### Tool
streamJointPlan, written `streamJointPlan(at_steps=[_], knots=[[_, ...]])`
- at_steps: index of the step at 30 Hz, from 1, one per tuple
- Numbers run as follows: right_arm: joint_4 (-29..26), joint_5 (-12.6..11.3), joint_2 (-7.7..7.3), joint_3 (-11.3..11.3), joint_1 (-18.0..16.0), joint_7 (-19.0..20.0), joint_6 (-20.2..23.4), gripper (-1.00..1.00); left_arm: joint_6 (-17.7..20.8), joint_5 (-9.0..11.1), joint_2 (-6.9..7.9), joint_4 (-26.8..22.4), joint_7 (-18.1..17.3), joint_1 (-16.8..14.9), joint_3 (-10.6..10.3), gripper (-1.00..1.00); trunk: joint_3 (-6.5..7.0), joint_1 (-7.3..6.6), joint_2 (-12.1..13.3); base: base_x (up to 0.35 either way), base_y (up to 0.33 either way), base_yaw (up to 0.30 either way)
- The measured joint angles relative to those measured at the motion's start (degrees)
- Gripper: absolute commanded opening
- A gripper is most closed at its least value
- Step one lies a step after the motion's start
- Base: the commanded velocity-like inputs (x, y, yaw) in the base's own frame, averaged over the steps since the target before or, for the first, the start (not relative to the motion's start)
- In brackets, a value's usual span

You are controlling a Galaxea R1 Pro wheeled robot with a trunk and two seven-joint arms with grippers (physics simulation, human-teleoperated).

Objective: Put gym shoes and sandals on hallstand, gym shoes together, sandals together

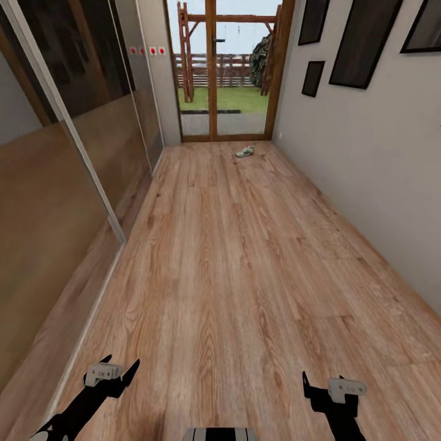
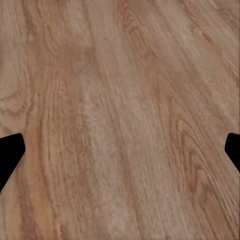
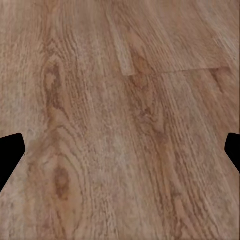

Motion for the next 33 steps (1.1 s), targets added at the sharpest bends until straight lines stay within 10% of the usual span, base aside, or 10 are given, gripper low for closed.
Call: streamJointPlan(at_steps=[33], knots=[[0.03, 0.00, 0.00, 0.17, 0.00, -0.02, -0.08, 1.00, 0.03, -0.02, -0.01, 0.00, 0.00, 0.00, 0.00, 1.00, 0.00, 0.00, 0.00, 0.330, 0.000, 0.000]])
